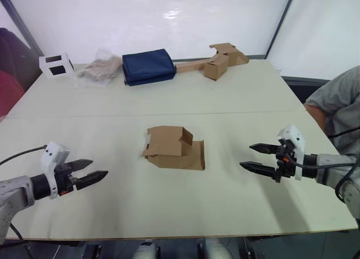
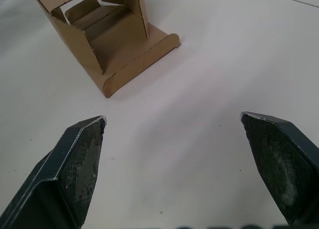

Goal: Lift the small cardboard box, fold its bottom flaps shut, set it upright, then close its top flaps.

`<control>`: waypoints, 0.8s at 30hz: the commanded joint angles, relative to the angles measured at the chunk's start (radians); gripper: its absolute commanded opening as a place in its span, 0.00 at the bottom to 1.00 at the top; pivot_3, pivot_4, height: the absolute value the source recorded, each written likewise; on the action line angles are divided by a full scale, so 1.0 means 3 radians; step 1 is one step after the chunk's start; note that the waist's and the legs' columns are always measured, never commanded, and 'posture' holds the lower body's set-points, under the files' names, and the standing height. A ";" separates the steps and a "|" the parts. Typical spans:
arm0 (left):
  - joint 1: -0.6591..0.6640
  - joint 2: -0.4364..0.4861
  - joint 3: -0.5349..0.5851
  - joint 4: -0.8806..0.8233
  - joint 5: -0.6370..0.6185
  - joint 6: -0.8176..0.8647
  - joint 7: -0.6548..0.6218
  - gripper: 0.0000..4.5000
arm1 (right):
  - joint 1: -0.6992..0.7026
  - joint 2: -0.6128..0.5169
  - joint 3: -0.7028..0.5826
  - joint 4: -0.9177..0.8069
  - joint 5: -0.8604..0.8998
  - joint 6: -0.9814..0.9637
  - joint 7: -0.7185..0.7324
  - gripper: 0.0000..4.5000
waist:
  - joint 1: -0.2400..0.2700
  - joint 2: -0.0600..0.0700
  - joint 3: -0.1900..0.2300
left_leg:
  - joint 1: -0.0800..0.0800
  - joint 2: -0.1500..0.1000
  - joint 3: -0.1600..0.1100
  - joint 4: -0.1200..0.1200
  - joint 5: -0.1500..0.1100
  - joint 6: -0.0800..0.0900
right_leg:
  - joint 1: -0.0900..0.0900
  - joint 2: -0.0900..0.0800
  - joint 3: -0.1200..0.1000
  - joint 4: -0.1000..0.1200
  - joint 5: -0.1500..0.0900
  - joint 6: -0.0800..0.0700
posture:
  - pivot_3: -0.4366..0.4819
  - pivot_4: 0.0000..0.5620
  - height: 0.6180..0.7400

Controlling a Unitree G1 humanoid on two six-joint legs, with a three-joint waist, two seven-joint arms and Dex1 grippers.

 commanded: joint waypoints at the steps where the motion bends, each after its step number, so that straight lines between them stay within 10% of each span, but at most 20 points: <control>1: -0.0019 0.0018 0.0147 -0.0029 -0.0049 0.0005 -0.0021 0.99 | -0.0028 0.0023 -0.0042 -0.0049 0.0010 -0.0039 0.0030 1.00 | -0.0001 0.0000 0.0000 | 0.0000 0.0000 0.0000 0.0000 0.0000 0.0000 | 0.0000 0.0000 0.0000 0.0000 0.0000 0.0000 | 0.48 0.27 1.00; 24: -0.0208 -0.0056 0.0149 0.0082 0.0017 -0.0140 0.0116 0.99 | -0.0142 0.0063 0.0013 0.0009 -0.0015 0.0031 0.0104 1.00 | -0.0002 0.0000 0.0000 | 0.0001 0.0000 0.0000 0.0001 0.0000 0.0000 | 0.0000 0.0000 0.0000 0.0002 0.0000 0.0000 | 0.48 0.27 1.00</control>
